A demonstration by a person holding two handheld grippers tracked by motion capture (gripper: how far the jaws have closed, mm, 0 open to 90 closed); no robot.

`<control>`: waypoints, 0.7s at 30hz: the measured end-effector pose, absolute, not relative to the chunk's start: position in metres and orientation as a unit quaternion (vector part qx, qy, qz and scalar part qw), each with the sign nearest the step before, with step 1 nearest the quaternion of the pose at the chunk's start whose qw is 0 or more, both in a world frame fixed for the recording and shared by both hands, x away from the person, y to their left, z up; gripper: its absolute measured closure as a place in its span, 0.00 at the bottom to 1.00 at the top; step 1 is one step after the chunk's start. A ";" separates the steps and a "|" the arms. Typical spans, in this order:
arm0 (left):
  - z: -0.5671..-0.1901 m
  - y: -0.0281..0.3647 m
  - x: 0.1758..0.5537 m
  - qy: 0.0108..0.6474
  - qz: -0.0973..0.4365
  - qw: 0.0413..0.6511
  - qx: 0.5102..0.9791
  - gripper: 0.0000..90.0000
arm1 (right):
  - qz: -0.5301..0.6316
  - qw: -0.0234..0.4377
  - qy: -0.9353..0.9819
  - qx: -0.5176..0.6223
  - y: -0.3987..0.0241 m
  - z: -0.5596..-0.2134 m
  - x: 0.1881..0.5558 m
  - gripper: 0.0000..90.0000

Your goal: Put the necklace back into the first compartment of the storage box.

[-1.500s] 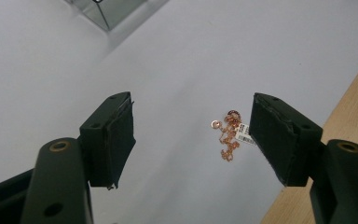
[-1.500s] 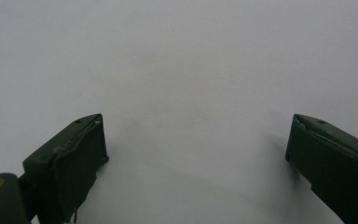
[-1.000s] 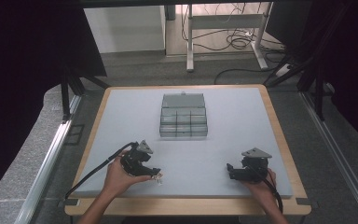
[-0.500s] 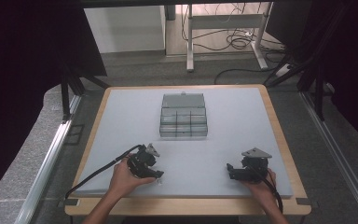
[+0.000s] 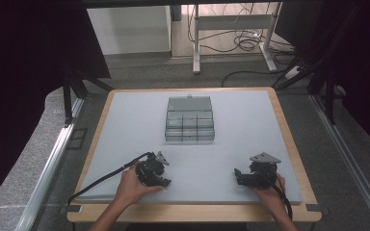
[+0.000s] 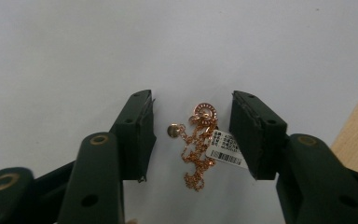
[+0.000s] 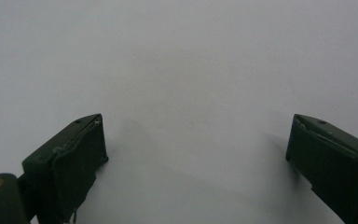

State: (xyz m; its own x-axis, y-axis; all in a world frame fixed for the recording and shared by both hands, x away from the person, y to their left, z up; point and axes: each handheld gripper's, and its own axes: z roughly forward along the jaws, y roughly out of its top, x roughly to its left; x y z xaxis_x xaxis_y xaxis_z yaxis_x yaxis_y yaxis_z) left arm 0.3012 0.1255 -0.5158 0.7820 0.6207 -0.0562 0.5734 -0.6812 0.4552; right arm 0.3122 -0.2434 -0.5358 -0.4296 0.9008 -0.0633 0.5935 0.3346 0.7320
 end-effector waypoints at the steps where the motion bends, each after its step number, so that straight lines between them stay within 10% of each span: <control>1: -0.516 0.126 0.301 0.326 0.052 0.230 0.915 0.58 | 0.323 0.238 0.781 0.478 -0.243 -0.536 0.312 0.05; 21: -0.514 0.128 0.306 0.333 0.052 0.223 0.915 0.90 | 0.323 0.239 0.781 0.478 -0.243 -0.536 0.312 0.05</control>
